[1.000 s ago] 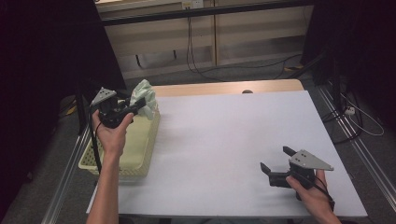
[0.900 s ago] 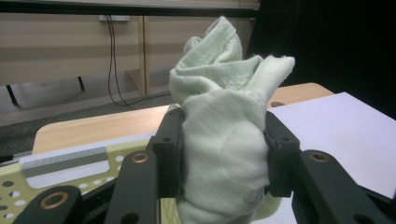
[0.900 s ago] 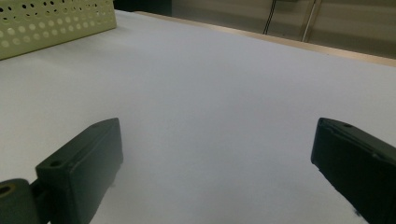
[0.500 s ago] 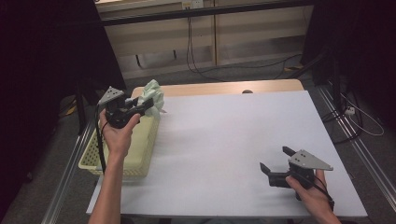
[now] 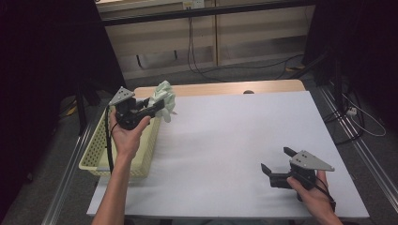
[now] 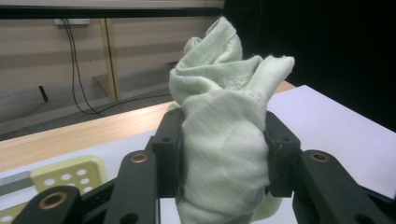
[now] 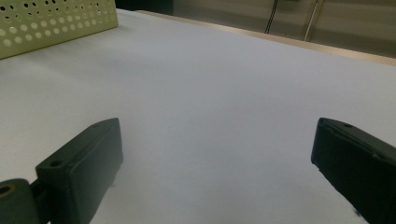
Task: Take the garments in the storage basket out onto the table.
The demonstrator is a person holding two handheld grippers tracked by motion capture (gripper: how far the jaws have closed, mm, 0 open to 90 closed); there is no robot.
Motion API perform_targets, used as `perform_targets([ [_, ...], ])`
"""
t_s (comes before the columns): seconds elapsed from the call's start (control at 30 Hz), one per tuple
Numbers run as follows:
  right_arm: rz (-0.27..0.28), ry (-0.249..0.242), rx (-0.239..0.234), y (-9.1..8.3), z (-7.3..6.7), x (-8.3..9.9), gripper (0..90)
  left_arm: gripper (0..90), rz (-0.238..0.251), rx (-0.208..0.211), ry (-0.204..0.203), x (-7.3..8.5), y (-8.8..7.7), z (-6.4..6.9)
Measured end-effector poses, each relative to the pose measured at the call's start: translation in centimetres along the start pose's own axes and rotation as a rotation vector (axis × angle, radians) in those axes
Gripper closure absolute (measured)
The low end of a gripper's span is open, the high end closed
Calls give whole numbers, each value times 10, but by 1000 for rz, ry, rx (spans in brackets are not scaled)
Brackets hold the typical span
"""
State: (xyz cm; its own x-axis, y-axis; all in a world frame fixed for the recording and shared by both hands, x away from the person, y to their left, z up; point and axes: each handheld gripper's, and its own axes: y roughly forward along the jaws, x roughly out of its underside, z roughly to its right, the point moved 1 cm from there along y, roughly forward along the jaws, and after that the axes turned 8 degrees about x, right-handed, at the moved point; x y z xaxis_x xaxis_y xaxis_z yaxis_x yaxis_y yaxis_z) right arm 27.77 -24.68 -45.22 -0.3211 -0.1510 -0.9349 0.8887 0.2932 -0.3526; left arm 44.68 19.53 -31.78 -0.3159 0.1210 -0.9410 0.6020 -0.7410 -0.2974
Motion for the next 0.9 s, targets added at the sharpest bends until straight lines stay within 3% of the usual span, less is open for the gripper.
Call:
perform_targets([
  [0.23,0,0,-1,0,0,0,17,576,-15,35,20,0,7,10],
  [0.6,-1,-3,-3,1,-1,0,17,576,-34,55,40,1,16,23],
  [0.9,-2,-3,-3,1,0,0,17,576,-44,100,37,3,27,35],
])
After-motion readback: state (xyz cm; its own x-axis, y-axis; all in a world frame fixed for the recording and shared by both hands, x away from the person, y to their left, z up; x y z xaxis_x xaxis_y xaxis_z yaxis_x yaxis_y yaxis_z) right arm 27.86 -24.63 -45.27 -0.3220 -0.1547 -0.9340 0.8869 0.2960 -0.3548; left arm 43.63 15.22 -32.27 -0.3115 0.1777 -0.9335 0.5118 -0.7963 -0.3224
